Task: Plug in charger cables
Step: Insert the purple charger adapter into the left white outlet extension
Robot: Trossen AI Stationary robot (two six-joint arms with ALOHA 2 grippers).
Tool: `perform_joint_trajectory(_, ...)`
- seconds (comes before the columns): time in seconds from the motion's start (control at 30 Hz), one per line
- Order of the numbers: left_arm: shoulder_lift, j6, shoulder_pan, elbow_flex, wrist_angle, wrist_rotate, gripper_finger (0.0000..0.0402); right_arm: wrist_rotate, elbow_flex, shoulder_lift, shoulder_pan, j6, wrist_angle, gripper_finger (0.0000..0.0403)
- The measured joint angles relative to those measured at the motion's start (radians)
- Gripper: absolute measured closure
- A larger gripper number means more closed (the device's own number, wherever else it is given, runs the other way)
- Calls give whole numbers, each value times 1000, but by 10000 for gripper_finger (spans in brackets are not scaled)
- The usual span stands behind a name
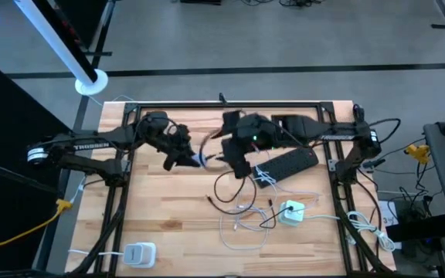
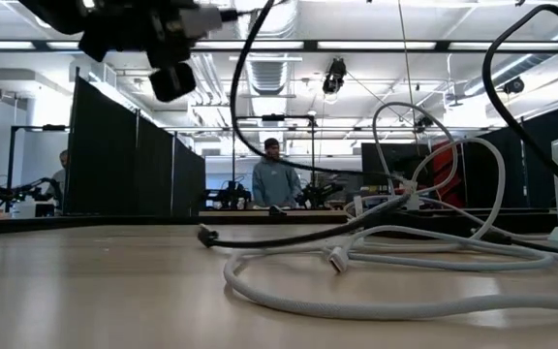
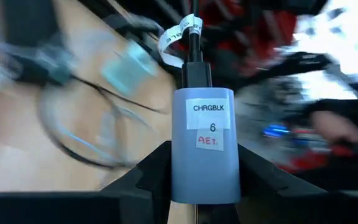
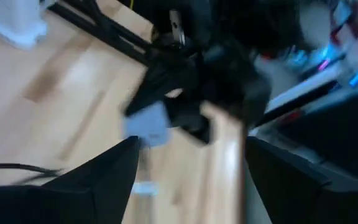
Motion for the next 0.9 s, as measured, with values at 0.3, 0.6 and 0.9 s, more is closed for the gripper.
perform_joint_trajectory(0.3,8,-146,1,0,70,56,282,-82,-1,67,12,61,64,110)
perform_joint_trajectory(0.6,8,-179,3,0,66,5,282,-109,-1,115,16,92,60,62)
perform_joint_trajectory(0.9,8,-195,-7,0,74,15,282,-105,-2,131,12,117,53,56)
